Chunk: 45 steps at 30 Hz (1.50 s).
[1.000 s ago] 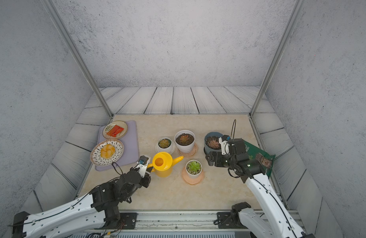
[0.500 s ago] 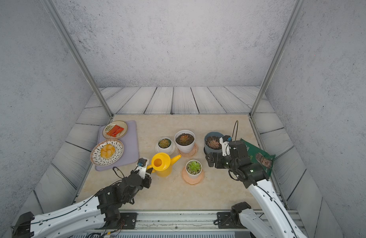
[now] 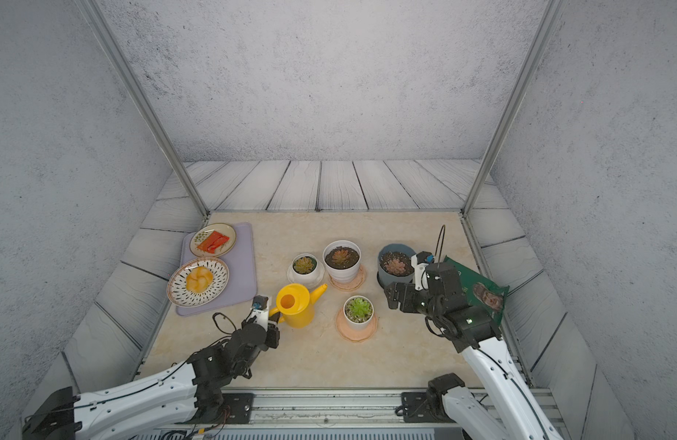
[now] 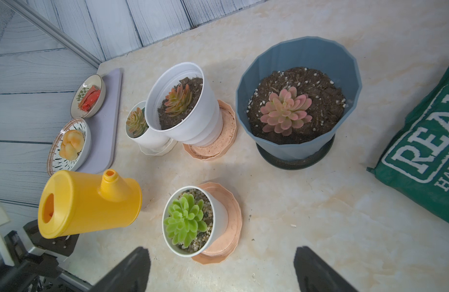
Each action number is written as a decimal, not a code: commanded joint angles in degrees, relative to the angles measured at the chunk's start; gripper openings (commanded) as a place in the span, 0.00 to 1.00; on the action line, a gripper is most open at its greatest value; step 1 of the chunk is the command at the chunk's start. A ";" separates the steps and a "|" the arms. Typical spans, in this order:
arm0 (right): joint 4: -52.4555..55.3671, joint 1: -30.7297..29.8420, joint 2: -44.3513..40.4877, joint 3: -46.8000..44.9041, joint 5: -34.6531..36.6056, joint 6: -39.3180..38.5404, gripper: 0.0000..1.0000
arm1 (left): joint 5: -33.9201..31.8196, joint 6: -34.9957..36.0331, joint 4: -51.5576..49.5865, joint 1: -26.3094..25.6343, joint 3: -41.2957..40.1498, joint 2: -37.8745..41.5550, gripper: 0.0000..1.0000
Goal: Water the succulent around the soil edge
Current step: Place the watering can at the center of the board.
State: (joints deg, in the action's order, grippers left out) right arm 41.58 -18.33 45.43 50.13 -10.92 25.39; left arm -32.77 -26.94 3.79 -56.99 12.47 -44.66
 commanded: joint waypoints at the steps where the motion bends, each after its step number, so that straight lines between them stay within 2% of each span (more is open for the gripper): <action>1: 0.43 -0.31 -0.56 0.31 1.16 0.62 0.94 | -0.52 -5.12 2.57 0.47 1.31 -3.61 0.00; 10: 1.56 -0.30 -0.56 1.02 2.35 -0.19 0.95 | -0.73 -11.04 4.01 0.20 5.12 -16.50 0.00; 19: 1.67 -0.30 -0.41 1.02 3.09 -0.69 0.95 | -4.52 -14.90 2.05 -2.45 6.51 -20.19 0.01; 23: 1.62 -0.24 -0.34 1.02 3.27 -0.69 0.95 | -3.81 -15.26 1.46 -3.59 6.37 -19.17 0.29; 25: 1.57 -0.26 -0.34 0.89 3.35 -0.65 0.95 | -3.39 -14.93 1.62 -4.31 6.32 -18.69 0.38; 27: 1.44 -0.28 -0.42 0.77 3.36 -0.60 0.95 | -2.82 -14.73 1.58 -4.83 6.42 -18.40 0.41; 32: 1.48 -0.27 -0.49 0.52 3.28 -0.53 0.95 | -1.52 -15.16 2.61 -7.30 6.62 -18.20 0.42; 39: 1.96 -0.26 -1.02 0.32 3.94 -0.68 0.95 | -4.00 -16.40 -2.39 -11.13 7.67 -14.26 0.43; 42: 1.86 -0.31 -1.19 0.33 4.38 -0.73 0.95 | -4.86 -17.49 -6.14 -11.88 7.69 -10.14 0.50; 45: 1.58 -0.30 -1.39 0.23 5.67 -0.70 0.97 | -4.14 -15.89 -9.30 -12.37 7.85 -5.05 0.62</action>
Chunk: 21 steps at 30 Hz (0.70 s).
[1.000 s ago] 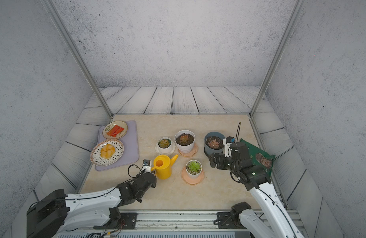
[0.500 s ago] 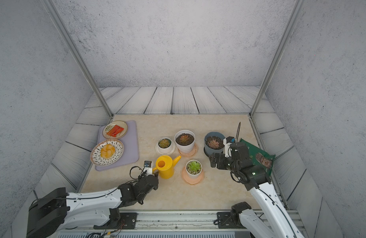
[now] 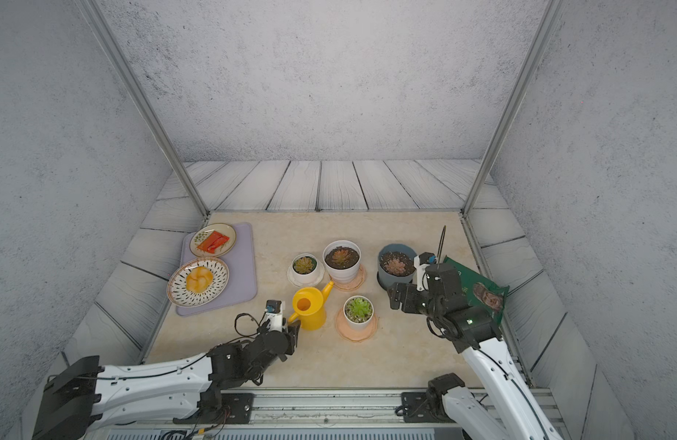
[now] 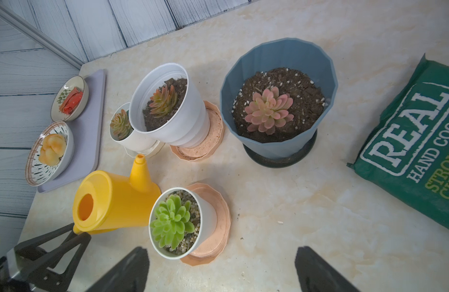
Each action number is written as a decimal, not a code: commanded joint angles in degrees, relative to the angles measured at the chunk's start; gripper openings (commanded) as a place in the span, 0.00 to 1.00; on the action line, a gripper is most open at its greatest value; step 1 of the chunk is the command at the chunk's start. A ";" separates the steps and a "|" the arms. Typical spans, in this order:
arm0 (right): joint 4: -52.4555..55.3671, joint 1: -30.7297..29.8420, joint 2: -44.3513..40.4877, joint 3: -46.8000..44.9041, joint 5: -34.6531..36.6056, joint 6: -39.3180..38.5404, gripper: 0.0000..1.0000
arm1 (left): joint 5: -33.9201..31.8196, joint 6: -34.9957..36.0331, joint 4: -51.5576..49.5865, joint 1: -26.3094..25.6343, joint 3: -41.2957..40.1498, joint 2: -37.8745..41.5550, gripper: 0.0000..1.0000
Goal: Water the succulent around the soil edge
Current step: Place the watering can at the center of the board.
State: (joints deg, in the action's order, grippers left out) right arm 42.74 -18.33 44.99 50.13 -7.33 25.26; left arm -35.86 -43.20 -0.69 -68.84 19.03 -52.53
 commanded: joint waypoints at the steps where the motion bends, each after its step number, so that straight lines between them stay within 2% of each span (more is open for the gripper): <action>1: 0.38 -0.27 -0.96 0.23 2.95 -0.49 0.98 | -0.68 0.90 -5.98 -0.58 1.40 4.36 0.66; 6: -1.04 -0.29 -1.17 -0.31 7.38 0.34 0.99 | -0.89 1.92 -11.35 -0.64 2.24 12.41 0.87; 9: -2.93 -0.29 -1.56 -1.42 10.55 0.91 0.99 | -3.27 3.99 -14.07 -0.60 2.80 16.94 0.99; 13: -7.78 -0.29 -2.03 -4.24 15.40 -1.16 0.99 | -8.56 7.84 -17.73 0.49 3.89 21.95 1.00; 16: -11.61 -0.29 -2.43 -6.25 20.38 -2.49 0.99 | -8.61 10.89 -20.15 4.75 5.22 24.49 1.00; 21: -19.12 -0.31 -5.07 -10.63 27.15 -4.70 0.99 | -1.00 18.17 -17.66 18.24 6.65 24.49 1.00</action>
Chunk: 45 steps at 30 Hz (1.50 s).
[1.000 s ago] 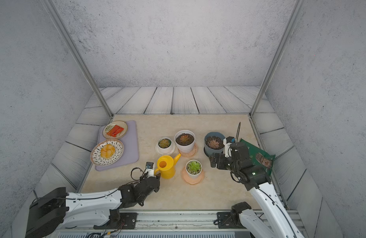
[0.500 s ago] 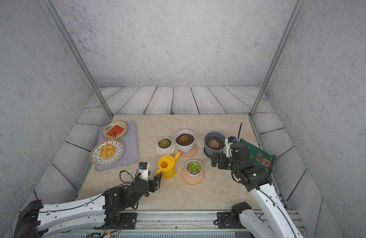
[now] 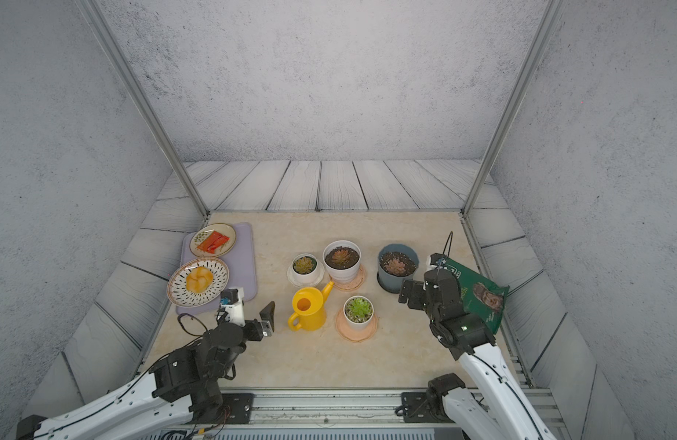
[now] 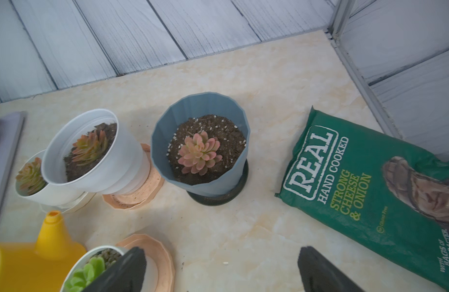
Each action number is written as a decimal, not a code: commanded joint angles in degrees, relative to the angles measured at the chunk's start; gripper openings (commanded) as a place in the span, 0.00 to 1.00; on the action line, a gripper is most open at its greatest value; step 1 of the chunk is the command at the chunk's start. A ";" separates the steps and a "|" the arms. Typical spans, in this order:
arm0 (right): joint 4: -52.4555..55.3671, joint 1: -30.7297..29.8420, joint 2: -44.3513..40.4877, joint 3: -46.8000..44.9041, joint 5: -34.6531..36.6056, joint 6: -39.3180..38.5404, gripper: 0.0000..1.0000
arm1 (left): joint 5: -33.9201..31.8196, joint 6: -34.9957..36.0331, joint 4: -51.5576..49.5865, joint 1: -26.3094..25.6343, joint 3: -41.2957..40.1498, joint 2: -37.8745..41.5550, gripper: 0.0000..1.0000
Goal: Water the succulent around the soil edge
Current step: Place the watering can at the center of the board, then reset both arms
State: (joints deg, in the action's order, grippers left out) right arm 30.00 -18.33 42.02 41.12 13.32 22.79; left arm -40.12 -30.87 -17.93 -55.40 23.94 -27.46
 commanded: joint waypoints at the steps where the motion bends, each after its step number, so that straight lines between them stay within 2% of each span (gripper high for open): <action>1: -8.43 -0.24 -2.71 -2.71 7.55 -2.76 0.99 | 4.69 7.02 0.37 7.32 2.17 -1.68 1.00; 6: -16.50 -0.24 -5.71 -8.41 11.74 -5.68 0.99 | 12.35 11.99 5.89 20.01 4.02 -9.81 1.00; 10: -21.31 -0.23 -6.03 -12.16 15.25 -7.90 0.99 | 18.21 13.44 14.01 28.96 3.53 -16.84 1.00; 17: -34.73 0.24 -2.92 -19.16 19.89 -12.60 0.99 | 23.52 19.06 26.60 38.87 1.46 -23.64 1.00; 22: -41.37 2.98 4.56 -20.19 19.35 -14.41 0.99 | 28.71 22.10 33.42 45.01 0.03 -28.75 1.00; 24: -42.19 5.12 7.93 -19.55 18.48 -14.08 0.99 | 31.41 22.79 33.20 47.48 1.04 -30.26 1.00; 33: -47.45 16.24 16.81 -19.66 12.48 -12.59 0.99 | 38.90 24.70 44.86 55.44 -0.62 -39.79 1.00; 37: -53.07 17.31 20.09 -21.16 11.48 -12.85 0.99 | 42.53 26.13 50.44 56.17 -1.22 -44.16 1.00; 45: -62.01 18.69 25.74 -22.93 7.86 -13.13 0.99 | 45.32 29.85 53.56 56.43 -0.33 -48.70 1.00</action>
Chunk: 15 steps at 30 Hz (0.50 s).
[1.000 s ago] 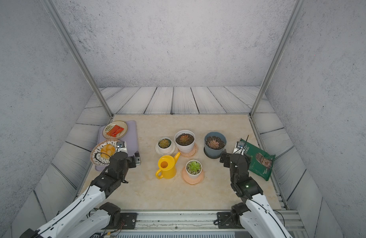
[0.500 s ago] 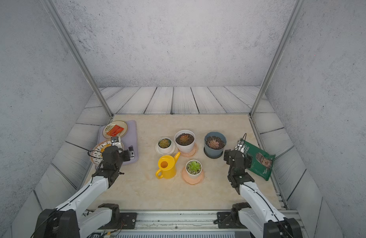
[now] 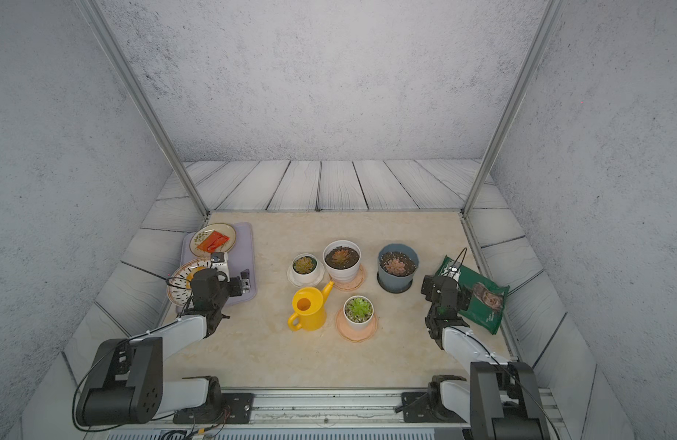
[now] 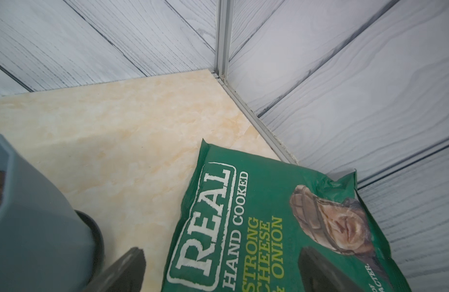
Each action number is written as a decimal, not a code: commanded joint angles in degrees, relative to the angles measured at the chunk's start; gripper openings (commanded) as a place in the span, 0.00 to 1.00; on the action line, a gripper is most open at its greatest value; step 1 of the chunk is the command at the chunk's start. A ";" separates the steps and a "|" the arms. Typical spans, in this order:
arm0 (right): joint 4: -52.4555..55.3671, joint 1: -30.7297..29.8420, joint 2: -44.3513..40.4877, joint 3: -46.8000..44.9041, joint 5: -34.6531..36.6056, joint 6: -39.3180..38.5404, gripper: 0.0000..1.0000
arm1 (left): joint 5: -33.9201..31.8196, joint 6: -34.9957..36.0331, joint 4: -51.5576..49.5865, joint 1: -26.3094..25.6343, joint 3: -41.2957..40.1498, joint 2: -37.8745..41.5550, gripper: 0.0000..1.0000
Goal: Water the succulent around the soil edge
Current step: Reset both arms
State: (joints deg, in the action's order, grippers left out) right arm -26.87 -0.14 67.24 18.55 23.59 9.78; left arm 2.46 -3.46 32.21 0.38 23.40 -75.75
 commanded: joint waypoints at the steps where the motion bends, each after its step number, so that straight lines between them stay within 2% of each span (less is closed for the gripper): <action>1: -5.39 0.65 0.75 -0.29 -2.86 -0.13 0.99 | 3.52 2.79 3.36 0.64 0.32 -0.45 1.00; 5: -6.57 0.80 1.15 -0.45 -4.81 -0.20 0.99 | 5.28 4.38 4.10 0.72 0.51 -1.14 1.00; 9: -10.70 0.91 3.00 -1.05 -6.82 -0.24 0.99 | 5.34 4.01 11.34 1.66 -0.68 -5.73 1.00; 15: -16.00 1.25 6.13 -1.01 -8.18 -0.55 0.99 | 10.75 3.43 12.12 4.22 1.51 -11.17 1.00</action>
State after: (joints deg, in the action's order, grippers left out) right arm -38.04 0.71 72.23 18.17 17.02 9.61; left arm 9.65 -0.23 41.23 3.57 23.49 -85.21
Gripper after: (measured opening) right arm 0.993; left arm 0.997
